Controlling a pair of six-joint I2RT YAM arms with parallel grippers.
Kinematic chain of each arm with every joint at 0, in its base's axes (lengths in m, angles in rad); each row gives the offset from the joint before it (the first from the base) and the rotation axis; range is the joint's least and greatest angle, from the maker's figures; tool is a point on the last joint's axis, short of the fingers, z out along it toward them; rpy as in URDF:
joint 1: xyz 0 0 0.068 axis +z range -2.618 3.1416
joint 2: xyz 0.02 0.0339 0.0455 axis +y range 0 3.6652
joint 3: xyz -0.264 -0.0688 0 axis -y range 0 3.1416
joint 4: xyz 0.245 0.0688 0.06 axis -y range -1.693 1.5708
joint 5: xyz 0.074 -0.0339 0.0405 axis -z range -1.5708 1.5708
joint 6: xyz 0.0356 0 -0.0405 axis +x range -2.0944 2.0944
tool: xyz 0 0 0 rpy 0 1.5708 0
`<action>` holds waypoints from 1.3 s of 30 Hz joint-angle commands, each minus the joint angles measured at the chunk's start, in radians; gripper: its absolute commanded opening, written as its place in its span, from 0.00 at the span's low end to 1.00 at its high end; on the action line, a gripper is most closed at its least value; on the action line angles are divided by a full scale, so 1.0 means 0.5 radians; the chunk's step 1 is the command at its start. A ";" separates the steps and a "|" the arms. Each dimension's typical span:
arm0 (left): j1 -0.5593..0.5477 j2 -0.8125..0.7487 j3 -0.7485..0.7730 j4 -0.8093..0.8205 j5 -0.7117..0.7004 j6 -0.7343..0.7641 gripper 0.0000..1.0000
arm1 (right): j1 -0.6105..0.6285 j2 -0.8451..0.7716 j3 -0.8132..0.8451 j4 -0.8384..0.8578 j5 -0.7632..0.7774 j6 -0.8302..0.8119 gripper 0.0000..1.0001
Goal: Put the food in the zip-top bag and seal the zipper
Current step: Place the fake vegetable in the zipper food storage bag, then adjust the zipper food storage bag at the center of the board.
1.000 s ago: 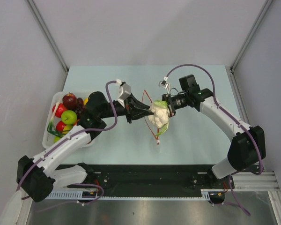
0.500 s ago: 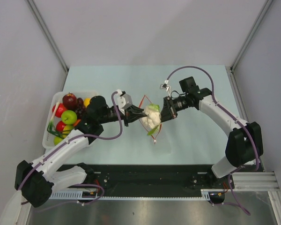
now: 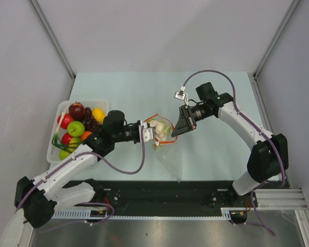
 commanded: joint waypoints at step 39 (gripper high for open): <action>0.284 0.449 0.425 -0.567 -0.132 -1.928 0.83 | 0.190 -0.411 -0.012 -0.028 0.512 -0.328 0.00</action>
